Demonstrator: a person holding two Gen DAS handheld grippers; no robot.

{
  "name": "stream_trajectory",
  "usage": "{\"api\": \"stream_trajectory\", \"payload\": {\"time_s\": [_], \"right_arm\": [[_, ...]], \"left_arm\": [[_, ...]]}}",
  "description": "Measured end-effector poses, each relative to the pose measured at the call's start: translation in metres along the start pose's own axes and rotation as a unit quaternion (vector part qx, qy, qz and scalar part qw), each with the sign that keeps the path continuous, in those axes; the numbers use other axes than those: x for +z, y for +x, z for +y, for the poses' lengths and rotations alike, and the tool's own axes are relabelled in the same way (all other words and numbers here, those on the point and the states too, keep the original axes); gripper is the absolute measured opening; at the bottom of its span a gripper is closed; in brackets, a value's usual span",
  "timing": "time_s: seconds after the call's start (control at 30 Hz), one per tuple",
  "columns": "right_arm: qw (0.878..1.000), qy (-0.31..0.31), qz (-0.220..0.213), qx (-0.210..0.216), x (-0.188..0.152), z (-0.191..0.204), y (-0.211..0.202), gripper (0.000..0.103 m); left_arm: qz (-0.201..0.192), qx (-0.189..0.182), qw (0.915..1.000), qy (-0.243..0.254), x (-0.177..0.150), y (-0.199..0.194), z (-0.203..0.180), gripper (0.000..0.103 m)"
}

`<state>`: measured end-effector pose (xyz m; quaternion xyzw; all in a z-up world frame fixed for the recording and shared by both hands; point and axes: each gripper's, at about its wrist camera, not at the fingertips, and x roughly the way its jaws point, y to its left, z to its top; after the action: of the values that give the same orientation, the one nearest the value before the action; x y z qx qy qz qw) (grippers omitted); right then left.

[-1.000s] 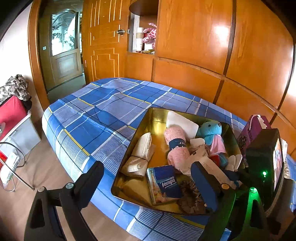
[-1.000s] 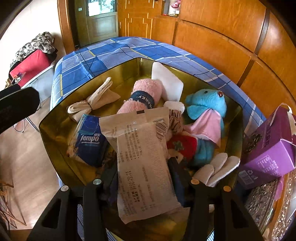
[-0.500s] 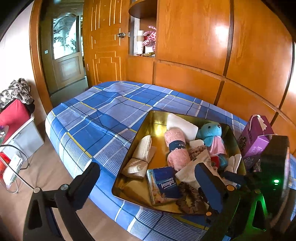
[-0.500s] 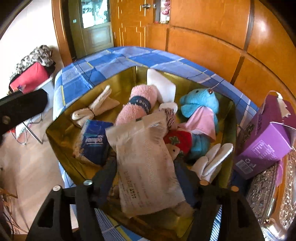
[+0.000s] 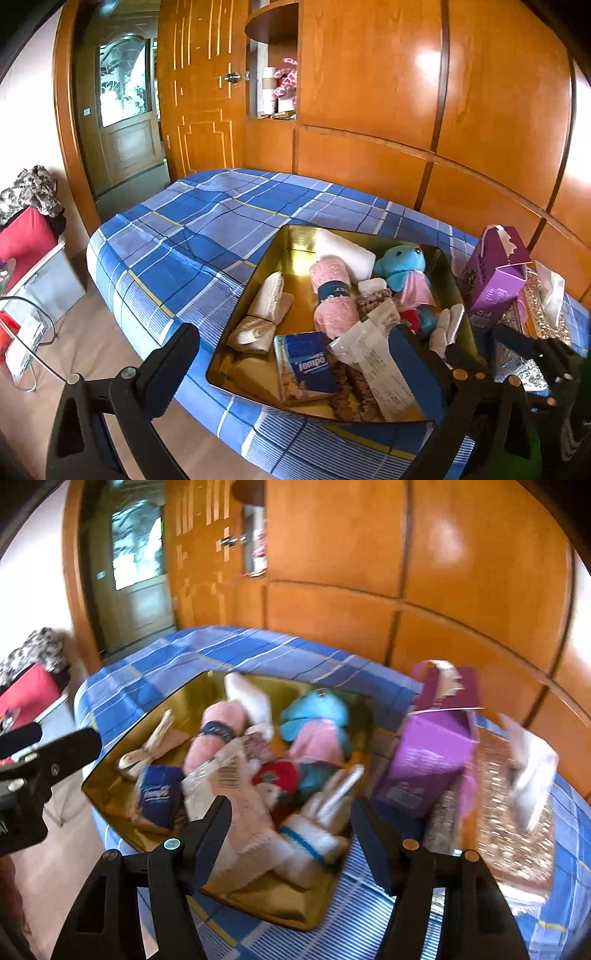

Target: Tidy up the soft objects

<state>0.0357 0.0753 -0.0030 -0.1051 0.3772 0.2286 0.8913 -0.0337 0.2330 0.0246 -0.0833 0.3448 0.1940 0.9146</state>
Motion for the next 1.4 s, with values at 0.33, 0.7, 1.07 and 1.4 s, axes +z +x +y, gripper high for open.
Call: {"api": "stream_trajectory", "payload": {"time_s": [0.33,0.7,1.07,1.4], "right_arm": [[0.997,0.033,-0.023,-0.070,-0.014,-0.024,-0.025,0.068],[0.995,0.055,-0.025,-0.076,-0.023,-0.037,-0.035,0.068],[0.995,0.056,-0.024,-0.077,-0.026,-0.036,-0.037,0.068],[0.995,0.056,-0.025,-0.077,-0.025,-0.035,-0.038,0.068]], "left_arm": [[-0.009,-0.007,0.9998,0.016,-0.006,-0.012,-0.027,0.103],[-0.015,-0.009,0.9998,0.013,-0.009,-0.020,-0.042,0.103],[-0.017,0.001,0.9997,0.016,-0.012,-0.020,-0.043,0.103],[-0.020,0.006,0.9996,0.018,-0.012,-0.020,-0.044,0.103]]}}
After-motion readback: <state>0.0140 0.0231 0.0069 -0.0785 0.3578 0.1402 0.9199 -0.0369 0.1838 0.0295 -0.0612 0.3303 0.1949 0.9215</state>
